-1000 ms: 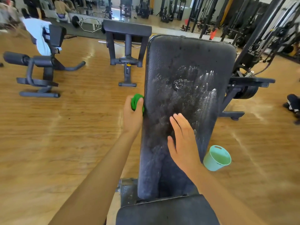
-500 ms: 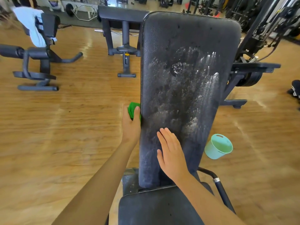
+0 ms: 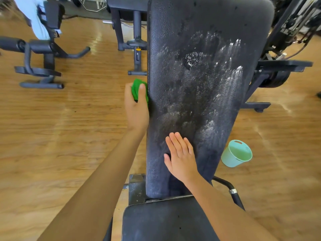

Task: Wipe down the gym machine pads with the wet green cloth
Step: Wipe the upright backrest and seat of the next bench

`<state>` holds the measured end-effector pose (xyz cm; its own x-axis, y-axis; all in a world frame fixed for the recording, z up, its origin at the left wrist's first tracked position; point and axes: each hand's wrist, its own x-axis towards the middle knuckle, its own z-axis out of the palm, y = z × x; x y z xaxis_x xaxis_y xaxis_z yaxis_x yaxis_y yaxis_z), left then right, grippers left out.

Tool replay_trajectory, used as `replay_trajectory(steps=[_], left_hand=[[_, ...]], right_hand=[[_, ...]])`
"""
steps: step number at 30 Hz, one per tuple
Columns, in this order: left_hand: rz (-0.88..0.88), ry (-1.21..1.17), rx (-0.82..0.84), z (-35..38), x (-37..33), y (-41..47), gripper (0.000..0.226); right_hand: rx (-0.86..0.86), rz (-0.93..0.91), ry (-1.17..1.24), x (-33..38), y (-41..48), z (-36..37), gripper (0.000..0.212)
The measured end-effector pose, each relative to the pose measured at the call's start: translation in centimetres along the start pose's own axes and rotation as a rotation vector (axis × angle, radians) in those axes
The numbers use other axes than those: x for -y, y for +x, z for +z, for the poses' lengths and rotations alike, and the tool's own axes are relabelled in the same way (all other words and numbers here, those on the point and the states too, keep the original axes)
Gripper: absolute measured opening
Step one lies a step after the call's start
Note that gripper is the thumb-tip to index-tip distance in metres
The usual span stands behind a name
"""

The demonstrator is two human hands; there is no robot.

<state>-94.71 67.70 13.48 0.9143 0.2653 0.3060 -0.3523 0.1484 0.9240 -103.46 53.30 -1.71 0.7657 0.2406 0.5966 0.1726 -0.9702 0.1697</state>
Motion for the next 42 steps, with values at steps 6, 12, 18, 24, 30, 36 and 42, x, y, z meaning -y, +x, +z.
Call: replay_trajectory(steps=[6, 12, 18, 24, 30, 36, 42], left_hand=[[-0.08, 0.031, -0.02, -1.3, 3.8, -3.2, 0.027], [-0.246, 0.105, 0.02, -4.6, 9.0, -8.5, 0.024], [-0.213, 0.045, 0.008, -3.3, 6.5, -5.4, 0.027], [0.057, 0.016, -0.02, -0.6, 2.6, -0.7, 0.028], [0.01, 0.088, -0.037, -2.6, 6.7, -5.4, 0.024], [-0.202, 0.139, -0.053, -5.5, 12.4, -11.6, 0.021], [-0.227, 0.159, -0.099, -5.8, 13.6, -12.7, 0.019]], right_hand=[[-0.111, -0.03, -0.043, -0.3, 0.1, 1.1, 0.052], [-0.146, -0.025, -0.055, -0.3, 0.1, 1.5, 0.059], [-0.179, -0.027, -0.106, -0.3, 0.0, 1.9, 0.066], [-0.208, -0.033, -0.136, -0.2, 0.3, 2.2, 0.061], [-0.243, -0.042, -0.076, -0.1, 0.2, 2.2, 0.067], [-0.305, -0.07, -0.013, -0.4, -0.1, 2.8, 0.065], [-0.311, -0.095, -0.012, -0.4, -0.1, 2.9, 0.061]])
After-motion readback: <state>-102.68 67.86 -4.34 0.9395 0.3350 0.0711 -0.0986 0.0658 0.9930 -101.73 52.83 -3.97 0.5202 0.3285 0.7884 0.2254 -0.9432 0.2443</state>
